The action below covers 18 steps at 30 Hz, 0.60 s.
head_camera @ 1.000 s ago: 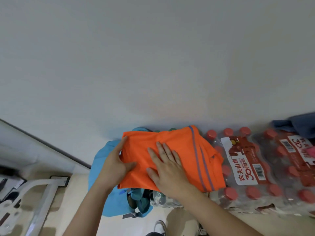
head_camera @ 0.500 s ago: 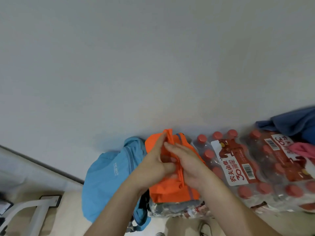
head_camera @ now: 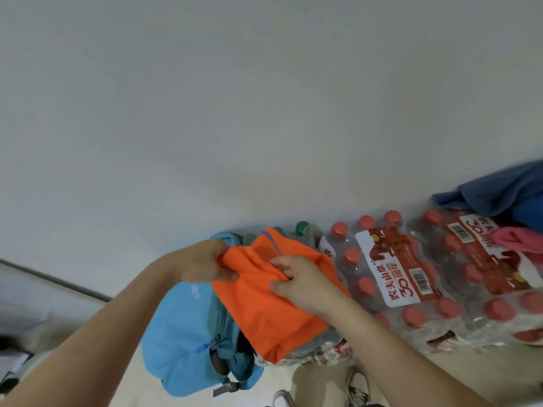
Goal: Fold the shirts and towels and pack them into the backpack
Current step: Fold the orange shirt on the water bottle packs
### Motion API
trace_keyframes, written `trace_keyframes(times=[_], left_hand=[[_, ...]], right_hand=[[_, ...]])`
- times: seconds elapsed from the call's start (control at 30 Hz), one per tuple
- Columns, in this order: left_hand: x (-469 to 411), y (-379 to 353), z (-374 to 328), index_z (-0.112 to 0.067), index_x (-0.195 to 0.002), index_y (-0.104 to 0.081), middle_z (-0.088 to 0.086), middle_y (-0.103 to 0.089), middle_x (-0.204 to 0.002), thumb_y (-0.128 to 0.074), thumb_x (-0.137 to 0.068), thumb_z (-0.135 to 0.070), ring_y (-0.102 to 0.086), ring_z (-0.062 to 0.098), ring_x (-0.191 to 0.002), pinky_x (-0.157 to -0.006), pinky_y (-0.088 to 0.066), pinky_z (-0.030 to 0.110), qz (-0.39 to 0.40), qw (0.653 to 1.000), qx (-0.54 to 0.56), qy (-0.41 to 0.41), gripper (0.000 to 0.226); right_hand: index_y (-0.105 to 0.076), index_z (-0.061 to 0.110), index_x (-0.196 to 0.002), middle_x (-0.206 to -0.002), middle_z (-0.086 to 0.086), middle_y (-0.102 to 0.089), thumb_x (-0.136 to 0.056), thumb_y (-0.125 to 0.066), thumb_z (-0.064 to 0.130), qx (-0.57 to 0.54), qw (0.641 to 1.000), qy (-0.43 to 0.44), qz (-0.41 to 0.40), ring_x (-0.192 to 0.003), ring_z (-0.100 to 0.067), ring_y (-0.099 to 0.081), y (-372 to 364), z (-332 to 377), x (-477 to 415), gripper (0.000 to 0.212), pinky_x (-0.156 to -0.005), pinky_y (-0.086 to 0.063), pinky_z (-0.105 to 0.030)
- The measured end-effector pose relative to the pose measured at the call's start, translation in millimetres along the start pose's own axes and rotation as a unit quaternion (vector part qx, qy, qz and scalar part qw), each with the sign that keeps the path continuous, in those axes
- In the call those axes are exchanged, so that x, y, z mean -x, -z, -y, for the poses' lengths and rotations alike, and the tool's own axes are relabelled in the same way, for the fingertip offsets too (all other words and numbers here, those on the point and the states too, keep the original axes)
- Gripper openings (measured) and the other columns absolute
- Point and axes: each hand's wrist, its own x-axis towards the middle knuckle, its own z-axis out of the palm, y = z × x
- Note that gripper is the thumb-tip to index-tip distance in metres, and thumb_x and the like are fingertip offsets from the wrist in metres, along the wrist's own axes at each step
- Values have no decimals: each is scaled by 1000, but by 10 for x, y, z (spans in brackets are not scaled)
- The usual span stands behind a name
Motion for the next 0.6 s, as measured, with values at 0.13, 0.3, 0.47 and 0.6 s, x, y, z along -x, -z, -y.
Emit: trace_keyframes(times=[0.13, 0.3, 0.47, 0.6], left_hand=[[249, -86, 317, -23, -87, -65, -1, -67, -81, -64, -75, -43, -53, 6, -69, -69, -47, 25, -7, 999, -27, 24, 23], [135, -109, 210, -34, -85, -62, -15, -64, -80, -59, -77, -45, -54, -1, -73, -72, -46, 22, -70, 997, 39, -11, 14], [-339, -279, 0, -18, -113, -62, -4, -67, -107, -60, -90, -37, -60, 14, -100, -85, -44, 26, -176, 982, 69, -15, 30], [-408, -502, 67, -13, -114, -58, 6, -65, -108, -56, -93, -33, -59, 24, -103, -75, -35, 23, -242, 966, 79, 37, 29]], right_hand=[[-68, 18, -94, -92, -2, -71, -88, -53, 20, 170, 982, 43, -67, -88, -20, -63, -285, 22, 34, 16, -76, -50, -33], [-54, 23, -120, -100, 0, -68, -99, -40, 25, 247, 950, 65, -178, -92, -22, -63, -278, -9, 122, 25, -73, -48, -36], [-51, 20, -113, -93, -4, -67, -99, -38, 41, 361, 907, 14, -217, -84, -27, -64, 9, -116, -19, 28, -58, -40, -32], [-56, 18, -109, -96, -5, -67, -95, -41, 54, 402, 892, -24, -207, -90, -27, -63, 159, -175, -214, 42, -67, -42, -33]])
